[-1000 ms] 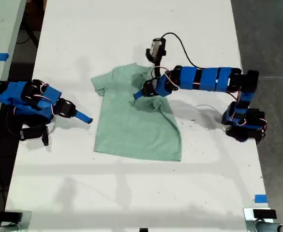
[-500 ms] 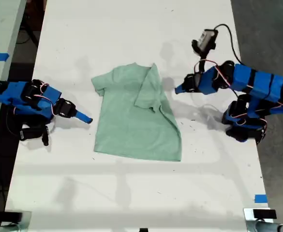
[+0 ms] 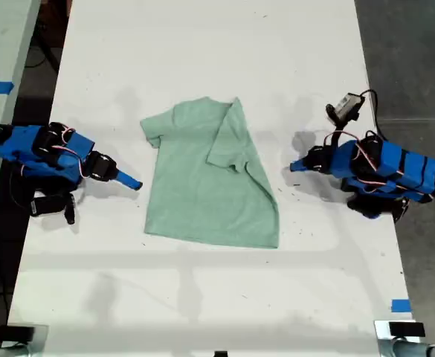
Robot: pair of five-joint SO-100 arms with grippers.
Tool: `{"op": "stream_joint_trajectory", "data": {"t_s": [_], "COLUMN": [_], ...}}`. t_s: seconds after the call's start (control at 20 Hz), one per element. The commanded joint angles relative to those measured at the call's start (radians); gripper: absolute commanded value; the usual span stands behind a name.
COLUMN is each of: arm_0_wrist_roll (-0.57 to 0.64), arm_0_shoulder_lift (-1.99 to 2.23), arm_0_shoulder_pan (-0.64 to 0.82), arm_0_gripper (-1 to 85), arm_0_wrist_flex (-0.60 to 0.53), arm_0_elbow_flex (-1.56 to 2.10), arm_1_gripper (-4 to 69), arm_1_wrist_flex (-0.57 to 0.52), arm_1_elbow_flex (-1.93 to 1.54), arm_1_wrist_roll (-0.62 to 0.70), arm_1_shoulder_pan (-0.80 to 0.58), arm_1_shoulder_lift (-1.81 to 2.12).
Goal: Fold t shirt
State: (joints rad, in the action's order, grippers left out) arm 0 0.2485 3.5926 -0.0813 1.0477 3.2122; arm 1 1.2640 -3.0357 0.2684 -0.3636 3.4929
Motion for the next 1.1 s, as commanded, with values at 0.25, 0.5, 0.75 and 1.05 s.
{"op": "stream_joint_trajectory", "data": {"t_s": [0.25, 0.5, 0.75, 1.05], "arm_0_wrist_roll": [-0.003, -0.003, -0.003, -0.003], "arm_0_shoulder_lift": [0.009, 0.009, 0.009, 0.009], "arm_0_shoulder_pan": [0.003, 0.003, 0.003, 0.003], "arm_0_gripper": [6.2, 6.2, 6.2, 6.2], "arm_0_wrist_flex": [-0.015, -0.015, -0.015, -0.015], "arm_0_elbow_flex": [-0.003, -0.003, -0.003, -0.003], "arm_1_gripper": [0.4, 0.4, 0.4, 0.4], "arm_1_wrist_flex": [0.032, 0.034, 0.035, 0.055], "arm_1_elbow_flex": [-0.049, -0.051, -0.051, -0.049], "arm_1_wrist_roll": [-0.081, -0.087, -0.091, -0.121], "arm_1_shoulder_pan": [0.002, 0.003, 0.003, 0.003], "arm_1_shoulder_lift": [0.017, 0.017, 0.017, 0.017]}}
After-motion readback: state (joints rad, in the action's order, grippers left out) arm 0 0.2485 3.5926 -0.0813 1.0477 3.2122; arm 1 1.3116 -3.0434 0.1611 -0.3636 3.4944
